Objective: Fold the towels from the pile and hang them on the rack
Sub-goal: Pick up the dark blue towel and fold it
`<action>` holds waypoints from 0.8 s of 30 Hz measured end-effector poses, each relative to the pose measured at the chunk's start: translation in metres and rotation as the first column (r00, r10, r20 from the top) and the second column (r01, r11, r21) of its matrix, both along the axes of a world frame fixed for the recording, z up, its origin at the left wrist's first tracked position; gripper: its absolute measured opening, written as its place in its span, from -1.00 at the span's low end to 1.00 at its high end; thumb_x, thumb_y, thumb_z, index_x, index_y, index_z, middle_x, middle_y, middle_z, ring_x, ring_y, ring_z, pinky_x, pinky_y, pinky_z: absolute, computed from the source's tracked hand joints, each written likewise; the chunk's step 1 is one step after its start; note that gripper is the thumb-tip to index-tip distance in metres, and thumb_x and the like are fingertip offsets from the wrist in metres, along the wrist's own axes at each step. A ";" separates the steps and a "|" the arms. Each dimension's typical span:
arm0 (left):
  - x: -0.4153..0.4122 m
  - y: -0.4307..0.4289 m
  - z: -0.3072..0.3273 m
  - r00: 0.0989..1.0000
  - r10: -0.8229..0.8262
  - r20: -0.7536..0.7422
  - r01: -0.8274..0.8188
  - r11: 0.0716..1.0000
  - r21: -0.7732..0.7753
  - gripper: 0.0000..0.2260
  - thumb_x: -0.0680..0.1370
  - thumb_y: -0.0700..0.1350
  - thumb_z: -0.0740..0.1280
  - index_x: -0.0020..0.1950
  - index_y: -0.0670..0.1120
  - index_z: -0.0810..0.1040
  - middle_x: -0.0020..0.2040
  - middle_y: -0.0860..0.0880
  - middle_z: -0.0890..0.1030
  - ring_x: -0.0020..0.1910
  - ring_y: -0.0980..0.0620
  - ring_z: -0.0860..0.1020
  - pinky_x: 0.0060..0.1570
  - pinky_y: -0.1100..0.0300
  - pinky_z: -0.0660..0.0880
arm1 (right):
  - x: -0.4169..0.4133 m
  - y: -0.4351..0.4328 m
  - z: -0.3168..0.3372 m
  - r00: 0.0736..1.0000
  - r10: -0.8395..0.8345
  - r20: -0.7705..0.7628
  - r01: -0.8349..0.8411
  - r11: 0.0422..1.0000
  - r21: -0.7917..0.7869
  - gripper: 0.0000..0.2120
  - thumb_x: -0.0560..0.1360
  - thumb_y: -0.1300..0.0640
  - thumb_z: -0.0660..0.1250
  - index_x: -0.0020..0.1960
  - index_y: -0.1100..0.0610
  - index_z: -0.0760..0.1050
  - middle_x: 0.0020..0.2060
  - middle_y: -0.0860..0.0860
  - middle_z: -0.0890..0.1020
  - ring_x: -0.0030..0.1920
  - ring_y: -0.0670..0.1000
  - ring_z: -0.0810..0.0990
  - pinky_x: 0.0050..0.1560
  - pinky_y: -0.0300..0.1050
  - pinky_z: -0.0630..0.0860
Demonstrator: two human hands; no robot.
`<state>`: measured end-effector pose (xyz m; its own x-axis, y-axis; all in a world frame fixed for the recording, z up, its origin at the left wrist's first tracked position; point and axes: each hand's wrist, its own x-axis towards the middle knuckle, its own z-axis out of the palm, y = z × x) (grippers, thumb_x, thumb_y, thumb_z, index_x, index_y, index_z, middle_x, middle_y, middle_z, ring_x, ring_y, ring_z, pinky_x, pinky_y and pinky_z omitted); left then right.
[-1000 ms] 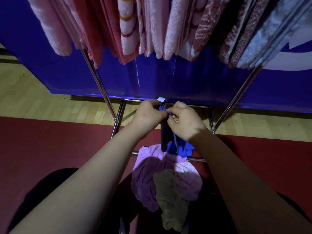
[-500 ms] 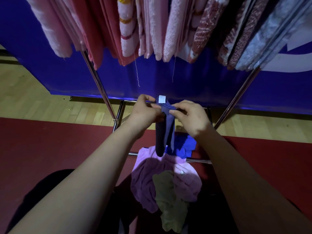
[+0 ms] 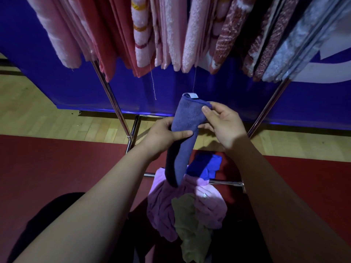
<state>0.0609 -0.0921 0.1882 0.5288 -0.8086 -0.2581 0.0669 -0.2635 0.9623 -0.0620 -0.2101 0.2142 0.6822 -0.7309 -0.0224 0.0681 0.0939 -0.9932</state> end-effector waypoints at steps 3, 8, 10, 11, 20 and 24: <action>-0.002 0.000 0.002 1.000 0.018 0.003 -0.017 0.999 -0.033 -0.75 0.42 -0.26 0.51 0.08 -0.25 0.63 -0.05 -0.11 0.71 -0.14 0.08 0.66 -0.10 0.24 0.61 | -0.001 -0.003 -0.004 0.997 0.044 -0.067 -0.047 0.998 -0.044 -0.84 0.64 0.25 0.18 0.14 0.15 0.51 -0.05 0.05 0.64 -0.09 -0.06 0.60 -0.17 -0.26 0.57; 0.000 -0.001 0.003 0.996 0.080 -0.026 -0.082 0.994 -0.070 -0.74 0.45 -0.25 0.49 0.12 -0.25 0.61 -0.01 -0.13 0.71 -0.08 0.03 0.67 -0.01 0.14 0.61 | 0.002 0.006 -0.019 0.916 0.256 -0.308 -0.282 0.958 -0.043 -0.79 0.64 0.36 0.10 0.15 0.18 0.46 -0.12 -0.03 0.59 -0.22 -0.30 0.56 -0.16 -0.41 0.43; 0.001 -0.002 0.003 0.991 0.122 -0.044 -0.125 0.989 -0.073 -0.75 0.46 -0.21 0.49 0.11 -0.23 0.62 -0.01 -0.13 0.71 -0.07 0.00 0.67 0.00 0.11 0.62 | 0.004 0.011 -0.026 0.879 0.325 -0.349 -0.353 0.935 -0.020 -0.74 0.62 0.39 0.10 0.22 0.19 0.45 0.00 0.02 0.60 -0.06 -0.23 0.59 -0.05 -0.39 0.45; 0.002 -0.003 0.003 0.988 0.148 -0.048 -0.151 0.986 -0.072 -0.76 0.46 -0.20 0.50 0.09 -0.21 0.63 -0.02 -0.12 0.71 -0.06 -0.01 0.68 0.00 0.10 0.62 | 0.006 0.012 -0.030 0.868 0.338 -0.362 -0.371 0.928 -0.023 -0.73 0.62 0.38 0.11 0.23 0.19 0.45 0.06 0.04 0.60 0.03 -0.13 0.58 0.04 -0.31 0.46; -0.005 -0.002 0.013 0.940 0.259 -0.224 -0.274 0.961 -0.038 -0.71 0.46 -0.14 0.51 0.11 -0.23 0.61 -0.02 -0.15 0.71 -0.02 -0.12 0.69 -0.01 0.03 0.63 | 0.005 0.025 -0.024 0.853 0.244 -0.461 -0.326 0.940 -0.104 -0.74 0.64 0.23 0.13 0.26 0.18 0.49 0.15 0.08 0.62 0.15 0.01 0.59 0.17 -0.08 0.48; -0.003 0.008 0.027 0.968 0.185 -0.169 -0.192 0.981 -0.029 -0.64 0.43 -0.06 0.53 0.15 -0.20 0.61 0.02 -0.12 0.71 0.03 -0.12 0.68 0.08 -0.05 0.61 | -0.011 0.034 -0.002 0.871 0.254 -0.421 -0.321 0.942 -0.096 -0.79 0.65 0.20 0.16 0.19 0.16 0.53 0.07 -0.03 0.65 0.05 -0.15 0.61 0.03 -0.31 0.50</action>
<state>0.0583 -0.0844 0.2149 0.6261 -0.7108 -0.3205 0.2697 -0.1883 0.9444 -0.0728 -0.1757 0.2123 0.8207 -0.5200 -0.2368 -0.3402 -0.1117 -0.9337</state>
